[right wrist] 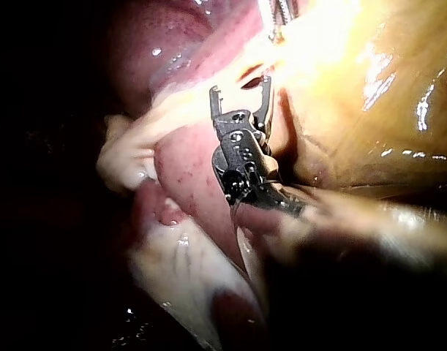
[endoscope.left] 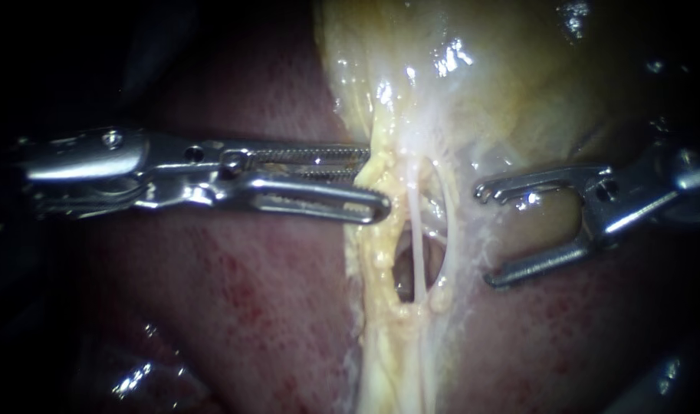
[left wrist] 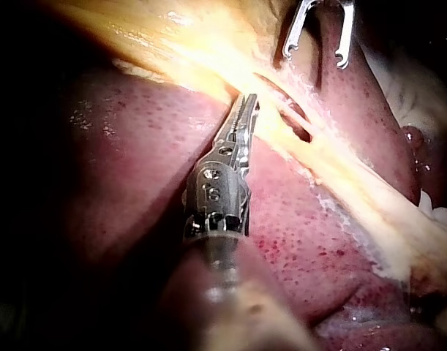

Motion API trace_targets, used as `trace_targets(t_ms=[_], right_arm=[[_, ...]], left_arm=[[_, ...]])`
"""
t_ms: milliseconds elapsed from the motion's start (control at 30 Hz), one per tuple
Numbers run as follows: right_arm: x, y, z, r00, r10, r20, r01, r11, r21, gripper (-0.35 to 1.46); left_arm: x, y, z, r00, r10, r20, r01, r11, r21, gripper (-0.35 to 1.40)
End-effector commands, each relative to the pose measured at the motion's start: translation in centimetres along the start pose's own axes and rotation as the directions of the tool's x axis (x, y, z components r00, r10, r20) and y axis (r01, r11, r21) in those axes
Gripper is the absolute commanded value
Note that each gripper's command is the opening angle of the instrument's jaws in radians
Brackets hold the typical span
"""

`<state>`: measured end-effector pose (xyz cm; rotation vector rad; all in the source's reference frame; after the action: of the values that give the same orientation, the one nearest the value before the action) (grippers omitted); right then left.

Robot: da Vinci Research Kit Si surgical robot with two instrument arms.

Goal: Grabbing gallbladder

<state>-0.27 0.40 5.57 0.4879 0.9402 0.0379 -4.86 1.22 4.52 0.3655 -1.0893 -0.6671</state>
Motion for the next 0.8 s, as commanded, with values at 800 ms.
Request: trace_targets(t_ms=[800], right_arm=[[0.0,0.0,0.0,1.0,0.0,0.0,0.0,1.0,0.0,0.59]], left_arm=[[-0.01,-0.03,-0.06,0.9997,-0.022,-0.014,0.022,1.0,0.008,-0.35]])
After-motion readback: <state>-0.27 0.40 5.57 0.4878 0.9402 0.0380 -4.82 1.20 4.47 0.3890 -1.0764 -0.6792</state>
